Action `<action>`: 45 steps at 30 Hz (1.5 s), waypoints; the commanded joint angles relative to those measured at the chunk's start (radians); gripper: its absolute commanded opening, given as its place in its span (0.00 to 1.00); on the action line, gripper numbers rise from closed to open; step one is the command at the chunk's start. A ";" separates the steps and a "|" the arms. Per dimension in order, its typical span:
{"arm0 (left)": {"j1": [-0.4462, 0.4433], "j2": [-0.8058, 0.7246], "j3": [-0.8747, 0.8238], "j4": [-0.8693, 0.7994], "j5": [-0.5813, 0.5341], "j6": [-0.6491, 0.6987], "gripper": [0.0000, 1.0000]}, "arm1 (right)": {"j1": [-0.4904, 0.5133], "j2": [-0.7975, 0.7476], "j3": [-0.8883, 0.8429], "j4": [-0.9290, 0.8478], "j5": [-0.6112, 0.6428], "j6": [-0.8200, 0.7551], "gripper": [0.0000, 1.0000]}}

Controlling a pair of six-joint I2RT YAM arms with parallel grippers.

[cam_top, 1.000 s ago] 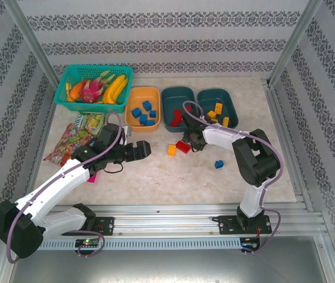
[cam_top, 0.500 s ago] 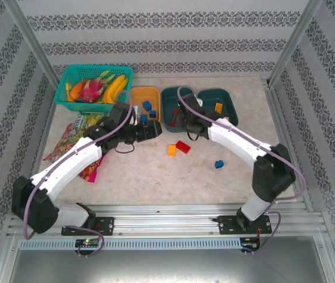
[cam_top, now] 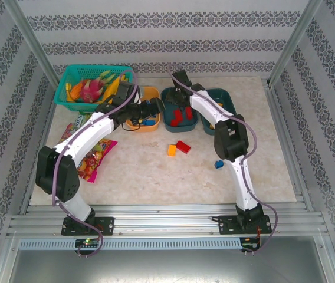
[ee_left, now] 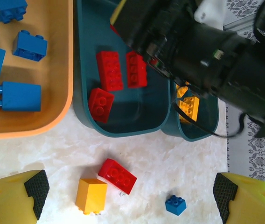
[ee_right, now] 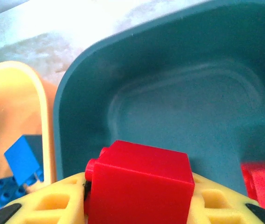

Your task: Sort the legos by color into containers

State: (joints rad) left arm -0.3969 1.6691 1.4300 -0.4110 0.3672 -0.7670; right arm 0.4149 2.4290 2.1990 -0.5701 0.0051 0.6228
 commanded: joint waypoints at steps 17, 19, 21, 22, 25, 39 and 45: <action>0.015 0.020 0.053 -0.025 0.036 0.050 0.92 | -0.044 0.098 0.229 -0.139 -0.097 -0.014 0.57; 0.014 0.017 0.052 -0.025 0.039 0.054 0.92 | -0.045 0.062 0.226 -0.145 -0.096 -0.014 0.59; 0.013 0.011 0.054 -0.027 0.039 0.056 0.92 | -0.044 0.017 0.223 -0.152 -0.088 -0.020 0.60; 0.013 0.009 0.056 -0.028 0.041 0.057 0.92 | -0.046 -0.006 0.218 -0.157 -0.084 -0.020 0.60; 0.000 0.000 0.069 -0.040 0.041 0.079 0.92 | -0.050 -0.124 0.147 -0.151 -0.057 -0.020 0.60; -0.236 0.107 0.167 -0.084 0.023 0.281 0.87 | -0.066 -1.000 -0.741 -0.186 0.069 0.056 0.54; -0.362 0.215 0.212 -0.070 -0.024 0.353 0.85 | -0.086 -1.317 -0.949 -0.354 0.113 0.146 0.54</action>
State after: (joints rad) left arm -0.7109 1.8500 1.6009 -0.4725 0.3721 -0.4889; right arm 0.3416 1.2190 1.3006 -0.8139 0.0681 0.7059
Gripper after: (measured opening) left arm 0.854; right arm 0.539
